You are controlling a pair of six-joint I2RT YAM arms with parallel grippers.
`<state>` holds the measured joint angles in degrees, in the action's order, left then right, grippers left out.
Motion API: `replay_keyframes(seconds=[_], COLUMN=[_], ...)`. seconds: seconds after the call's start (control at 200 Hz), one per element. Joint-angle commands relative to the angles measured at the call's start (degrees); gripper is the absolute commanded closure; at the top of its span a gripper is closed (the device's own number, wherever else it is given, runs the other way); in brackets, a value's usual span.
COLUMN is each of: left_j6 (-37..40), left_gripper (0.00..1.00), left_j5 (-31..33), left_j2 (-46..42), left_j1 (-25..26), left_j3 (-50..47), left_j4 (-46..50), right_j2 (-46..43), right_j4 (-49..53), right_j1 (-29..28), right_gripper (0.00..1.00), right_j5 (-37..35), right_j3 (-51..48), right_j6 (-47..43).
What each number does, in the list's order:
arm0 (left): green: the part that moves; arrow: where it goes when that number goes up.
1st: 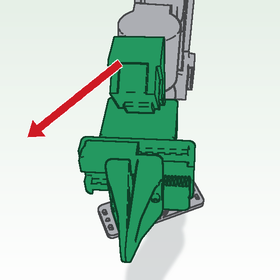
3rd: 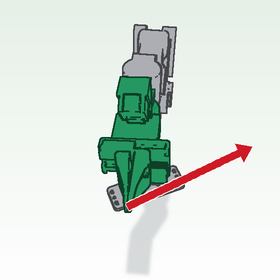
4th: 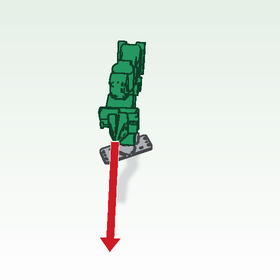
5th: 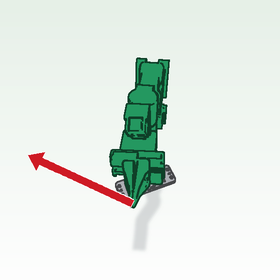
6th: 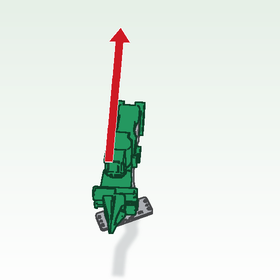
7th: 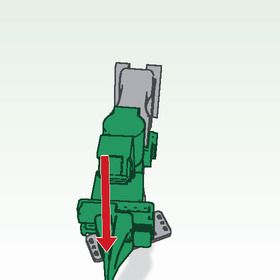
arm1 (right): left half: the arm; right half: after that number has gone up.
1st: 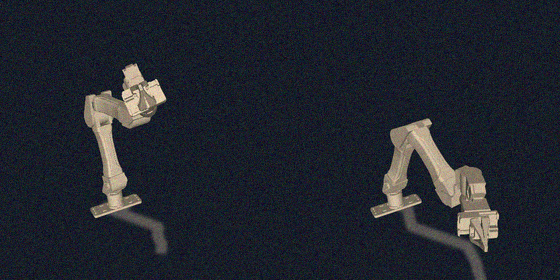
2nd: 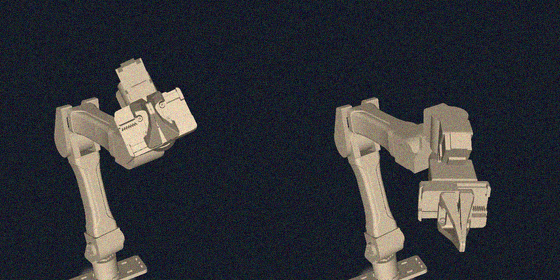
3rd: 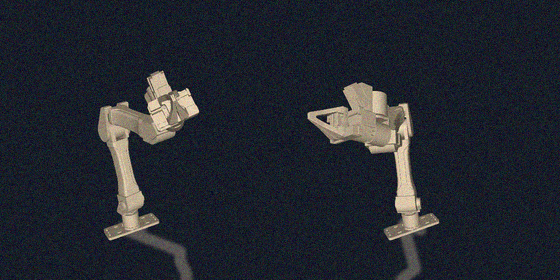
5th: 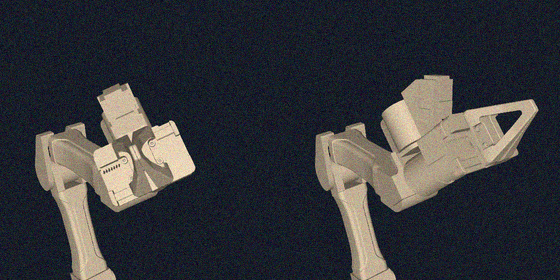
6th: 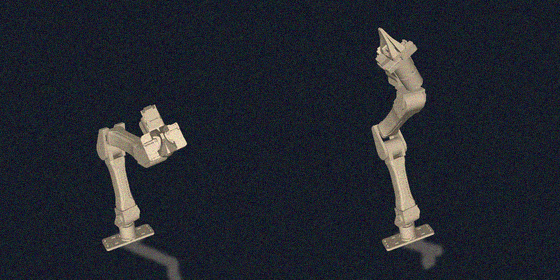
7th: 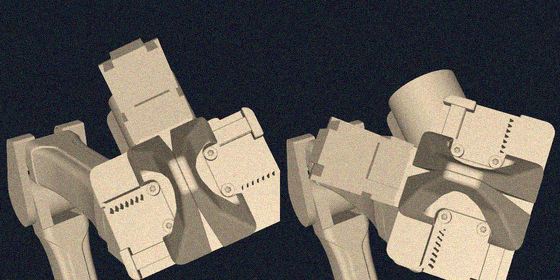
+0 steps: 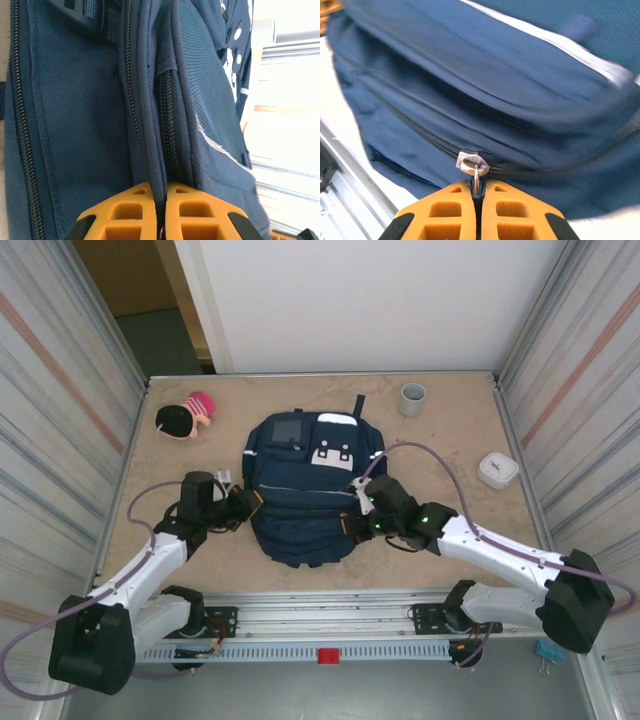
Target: Pack books, pencil case, and school supplies into a backpack
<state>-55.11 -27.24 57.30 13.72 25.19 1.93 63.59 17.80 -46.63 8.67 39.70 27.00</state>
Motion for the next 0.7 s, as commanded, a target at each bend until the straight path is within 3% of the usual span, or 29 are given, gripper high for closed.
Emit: replay_keyframes(seconds=[0.0, 0.055, 0.18, 0.251, 0.391, 0.601, 0.697], left_j6=[5.44, 6.98, 17.15, 25.66, 43.14, 66.23, 72.81], left_gripper=[0.97, 0.86, 0.38, 0.26, 0.23, 0.27, 0.29], left_j5=[7.02, 6.02, 5.68, 9.18, 13.12, 1.73, 2.06], left_j2=[-0.93, -1.23, -3.69, -6.24, -9.9, -6.27, -0.26], left_j1=[-2.87, -2.88, -1.35, 0.9, 6.96, 16.8, 22.17], left_j3=[1.47, 2.06, 5.64, 9.03, 14.43, 18.5, 22.0], left_j4=[4.99, 5.33, 9.31, 13.81, 17.4, 17.02, 18.99], right_j2=[-2.93, -3.39, -4.0, -4.26, -4.27, -4.0, -4.08], right_j4=[2.66, 1.25, -1.63, -1.72, -1.72, -2.2, -2.55], right_j1=[4.22, 4.31, 4.27, 4.28, 4.43, 4.43, 4.29], right_gripper=[1.0, 1.0, 1.0, 1.0, 1.0, 1.0, 1.0], right_j5=[3.59, 5.46, 10.05, 11.09, 12.47, 13.44, 14.08], right_j3=[-2.03, -1.94, -0.84, 0.21, 2.25, 3.58, 3.89], right_j6=[1.23, 0.62, -0.41, -1.13, -2.29, -2.7, -2.33])
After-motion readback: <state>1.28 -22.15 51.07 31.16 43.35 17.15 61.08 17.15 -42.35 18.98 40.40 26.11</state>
